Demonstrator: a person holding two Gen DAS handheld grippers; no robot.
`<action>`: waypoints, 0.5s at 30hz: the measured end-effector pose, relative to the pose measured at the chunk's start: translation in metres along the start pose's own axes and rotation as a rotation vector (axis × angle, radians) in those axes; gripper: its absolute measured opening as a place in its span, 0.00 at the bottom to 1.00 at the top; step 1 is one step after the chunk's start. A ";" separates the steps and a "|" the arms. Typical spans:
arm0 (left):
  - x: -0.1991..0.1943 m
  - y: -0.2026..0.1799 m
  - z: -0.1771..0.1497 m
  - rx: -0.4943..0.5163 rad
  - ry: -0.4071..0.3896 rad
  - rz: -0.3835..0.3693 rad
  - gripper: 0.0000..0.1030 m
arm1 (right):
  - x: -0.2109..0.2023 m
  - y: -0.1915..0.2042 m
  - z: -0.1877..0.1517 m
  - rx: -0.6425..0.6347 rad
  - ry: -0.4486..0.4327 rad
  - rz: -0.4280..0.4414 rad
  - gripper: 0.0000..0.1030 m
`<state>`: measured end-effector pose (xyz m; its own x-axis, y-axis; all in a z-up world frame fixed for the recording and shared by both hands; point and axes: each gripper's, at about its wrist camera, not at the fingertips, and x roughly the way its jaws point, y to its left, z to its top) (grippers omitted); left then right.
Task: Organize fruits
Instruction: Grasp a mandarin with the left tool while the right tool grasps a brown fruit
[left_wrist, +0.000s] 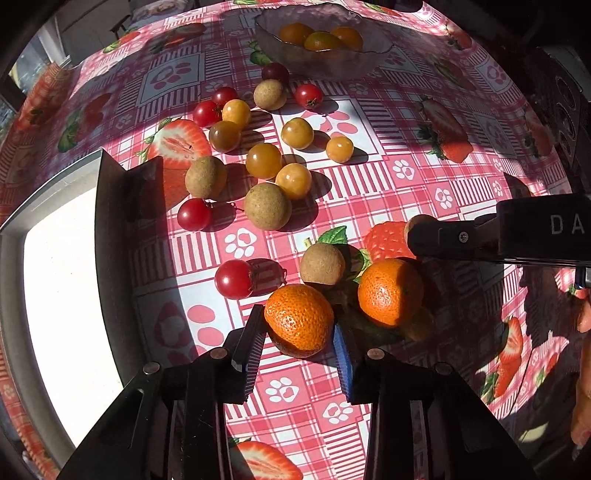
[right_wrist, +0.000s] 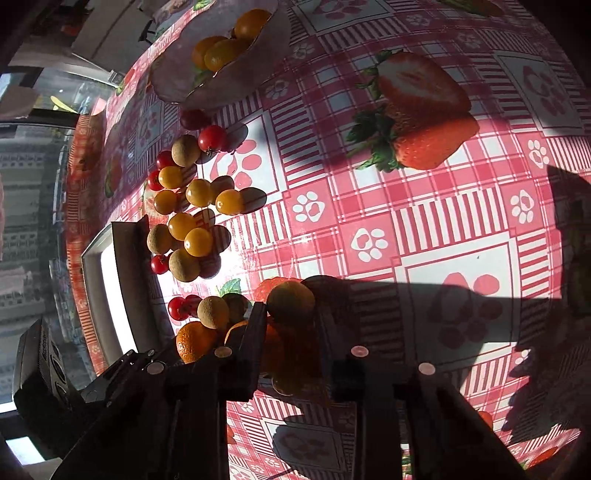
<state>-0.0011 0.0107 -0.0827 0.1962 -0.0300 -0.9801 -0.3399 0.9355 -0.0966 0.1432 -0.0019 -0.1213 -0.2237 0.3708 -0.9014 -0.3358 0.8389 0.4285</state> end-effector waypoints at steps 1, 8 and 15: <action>-0.001 0.001 0.000 -0.007 0.001 -0.005 0.35 | -0.003 0.000 -0.002 -0.008 -0.004 -0.006 0.28; -0.019 0.009 -0.007 -0.021 -0.017 -0.017 0.35 | -0.018 0.006 -0.018 -0.055 -0.024 -0.018 0.28; -0.041 0.014 -0.020 -0.031 -0.042 -0.025 0.35 | -0.030 0.019 -0.036 -0.100 -0.036 -0.019 0.28</action>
<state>-0.0321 0.0181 -0.0473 0.2426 -0.0378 -0.9694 -0.3627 0.9232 -0.1268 0.1106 -0.0113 -0.0837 -0.1842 0.3707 -0.9103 -0.4299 0.8025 0.4138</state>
